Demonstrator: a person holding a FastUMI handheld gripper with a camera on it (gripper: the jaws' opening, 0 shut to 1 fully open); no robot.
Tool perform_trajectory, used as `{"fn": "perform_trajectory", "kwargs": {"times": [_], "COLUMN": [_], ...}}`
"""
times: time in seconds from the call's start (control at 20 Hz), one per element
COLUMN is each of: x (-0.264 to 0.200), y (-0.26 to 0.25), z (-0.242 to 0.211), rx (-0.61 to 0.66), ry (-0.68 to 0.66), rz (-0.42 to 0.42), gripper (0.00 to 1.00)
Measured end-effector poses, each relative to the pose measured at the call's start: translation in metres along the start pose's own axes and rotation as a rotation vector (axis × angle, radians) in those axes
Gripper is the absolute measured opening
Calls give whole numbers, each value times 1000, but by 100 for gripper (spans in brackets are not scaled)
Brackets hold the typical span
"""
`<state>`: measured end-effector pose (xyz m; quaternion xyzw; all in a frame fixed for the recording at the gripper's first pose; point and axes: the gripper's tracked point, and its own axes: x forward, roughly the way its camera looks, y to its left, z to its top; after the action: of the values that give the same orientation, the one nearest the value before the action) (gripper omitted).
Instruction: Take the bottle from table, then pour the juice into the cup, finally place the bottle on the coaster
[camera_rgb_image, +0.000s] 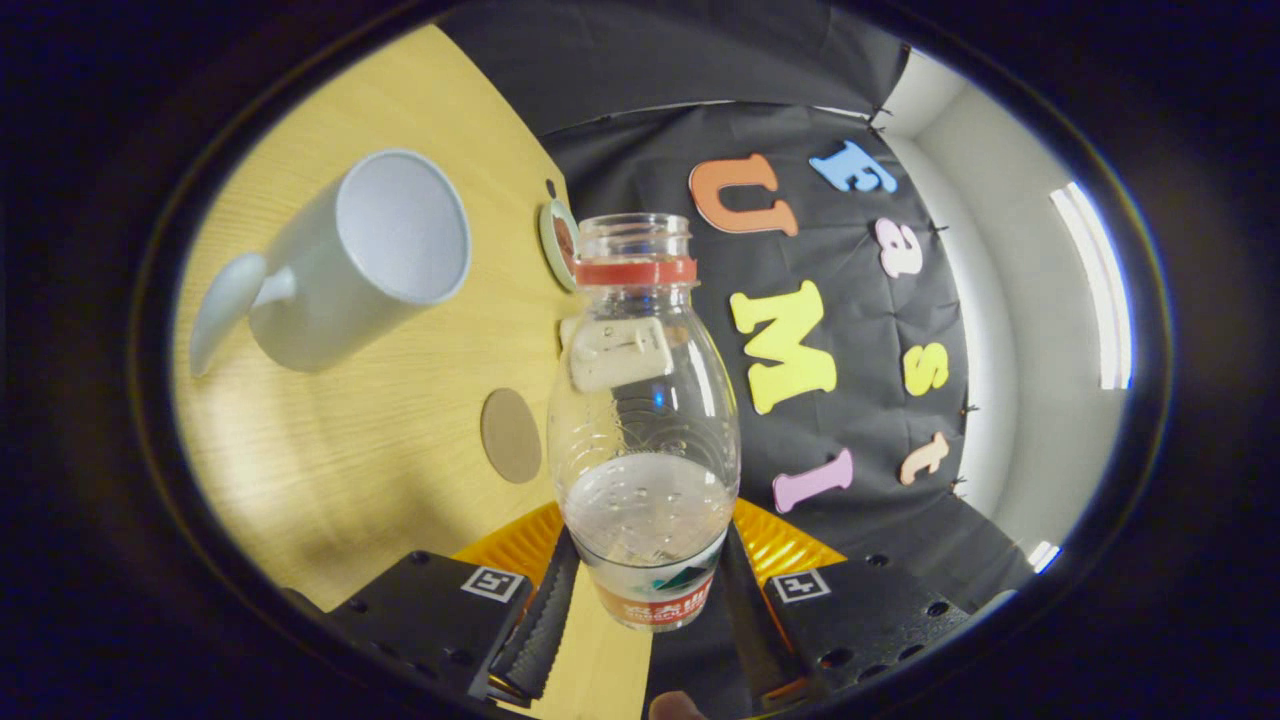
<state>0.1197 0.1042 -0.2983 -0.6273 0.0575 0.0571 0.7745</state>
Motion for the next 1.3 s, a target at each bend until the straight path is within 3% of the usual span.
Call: {"fn": "perform_trajectory", "kwargs": {"times": [1.3], "x": [-6], "y": [-17], "z": [26], "rx": [-319], "ry": [-18], "rz": [-27], "gripper": [75]}}
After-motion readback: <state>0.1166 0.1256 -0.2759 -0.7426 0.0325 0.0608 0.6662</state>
